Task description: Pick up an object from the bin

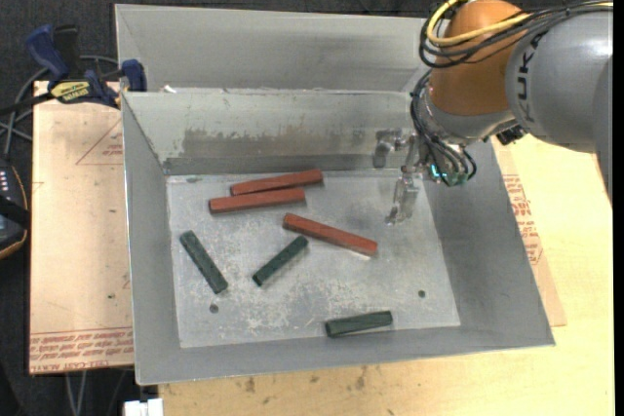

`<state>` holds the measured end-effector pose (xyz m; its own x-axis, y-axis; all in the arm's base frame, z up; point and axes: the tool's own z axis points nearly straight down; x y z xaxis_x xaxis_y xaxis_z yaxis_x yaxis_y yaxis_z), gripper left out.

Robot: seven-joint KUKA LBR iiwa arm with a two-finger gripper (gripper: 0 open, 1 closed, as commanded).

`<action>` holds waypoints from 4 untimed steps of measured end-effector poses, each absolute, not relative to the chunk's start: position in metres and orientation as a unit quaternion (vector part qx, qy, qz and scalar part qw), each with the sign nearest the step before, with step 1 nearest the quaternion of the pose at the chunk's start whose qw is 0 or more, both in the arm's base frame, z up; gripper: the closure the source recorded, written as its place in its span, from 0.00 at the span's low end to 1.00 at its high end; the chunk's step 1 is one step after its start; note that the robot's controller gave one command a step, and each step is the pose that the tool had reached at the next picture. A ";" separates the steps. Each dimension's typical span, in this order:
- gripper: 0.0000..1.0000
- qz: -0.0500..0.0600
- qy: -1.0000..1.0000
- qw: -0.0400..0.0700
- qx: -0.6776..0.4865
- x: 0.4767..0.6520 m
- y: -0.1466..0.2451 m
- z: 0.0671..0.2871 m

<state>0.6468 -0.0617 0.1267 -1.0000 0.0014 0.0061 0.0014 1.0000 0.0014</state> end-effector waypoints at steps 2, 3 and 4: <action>0.00 -0.001 -1.000 0.001 -0.021 0.565 -0.006 0.069; 1.00 -0.001 -1.000 -0.001 -0.021 0.566 -0.007 0.071; 0.00 0.000 -1.000 -0.001 -0.021 0.566 -0.007 0.070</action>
Offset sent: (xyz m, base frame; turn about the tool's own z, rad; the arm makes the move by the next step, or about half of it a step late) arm -0.0527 0.0284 -0.0384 -0.0216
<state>0.5658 -0.0068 0.0701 -0.9991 0.0427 -0.0018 0.0427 0.9991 0.0010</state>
